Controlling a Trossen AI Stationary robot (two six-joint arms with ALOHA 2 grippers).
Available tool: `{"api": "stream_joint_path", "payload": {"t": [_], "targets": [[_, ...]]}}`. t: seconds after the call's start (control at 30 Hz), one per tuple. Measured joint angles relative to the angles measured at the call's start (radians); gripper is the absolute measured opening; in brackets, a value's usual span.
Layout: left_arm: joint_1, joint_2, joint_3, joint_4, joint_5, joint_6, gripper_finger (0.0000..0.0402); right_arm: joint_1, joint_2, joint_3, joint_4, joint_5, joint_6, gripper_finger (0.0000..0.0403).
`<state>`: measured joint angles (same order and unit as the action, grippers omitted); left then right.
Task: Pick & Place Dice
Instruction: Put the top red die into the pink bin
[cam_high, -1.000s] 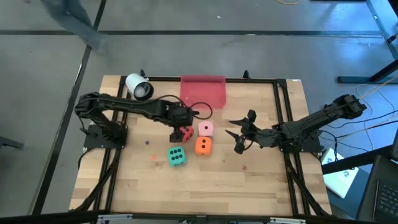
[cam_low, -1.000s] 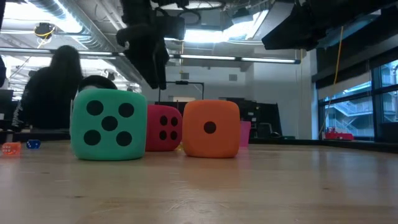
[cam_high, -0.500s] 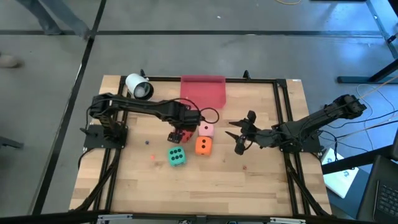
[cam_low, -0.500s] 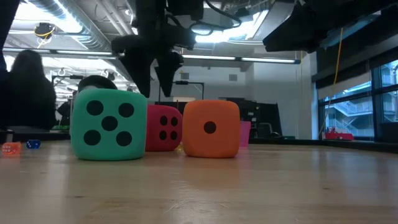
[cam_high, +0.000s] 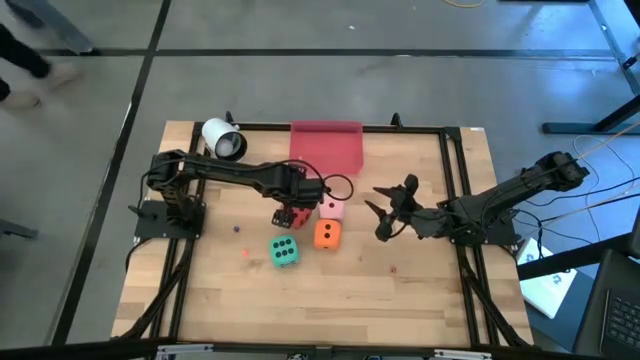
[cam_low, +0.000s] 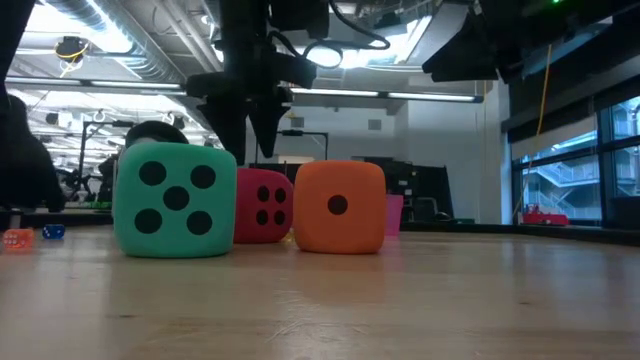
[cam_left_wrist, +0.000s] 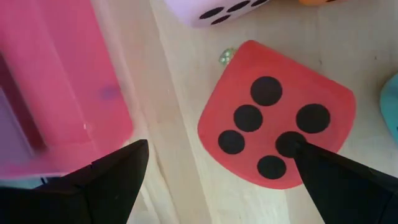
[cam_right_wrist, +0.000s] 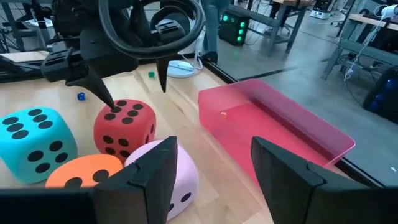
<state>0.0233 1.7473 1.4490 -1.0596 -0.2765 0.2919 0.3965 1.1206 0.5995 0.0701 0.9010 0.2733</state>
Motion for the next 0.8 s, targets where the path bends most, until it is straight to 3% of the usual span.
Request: {"api": "stream_joint_path", "payload": {"t": [0.23,0.53,0.8], "targets": [[-0.004,0.0,0.0,-0.045,0.088,-0.015,0.0398,0.0,0.0,0.0,-0.003,-0.004,0.0,0.0206],[-0.059,0.0,0.0,0.009,0.087,0.177,0.0398,0.0,0.0,0.0,-0.004,-0.004,0.0,0.0206],[-0.034,0.008,-0.004,0.039,0.119,0.217,0.0397,0.0,0.0,0.0,-0.004,-0.017,0.005,0.0206]]}}
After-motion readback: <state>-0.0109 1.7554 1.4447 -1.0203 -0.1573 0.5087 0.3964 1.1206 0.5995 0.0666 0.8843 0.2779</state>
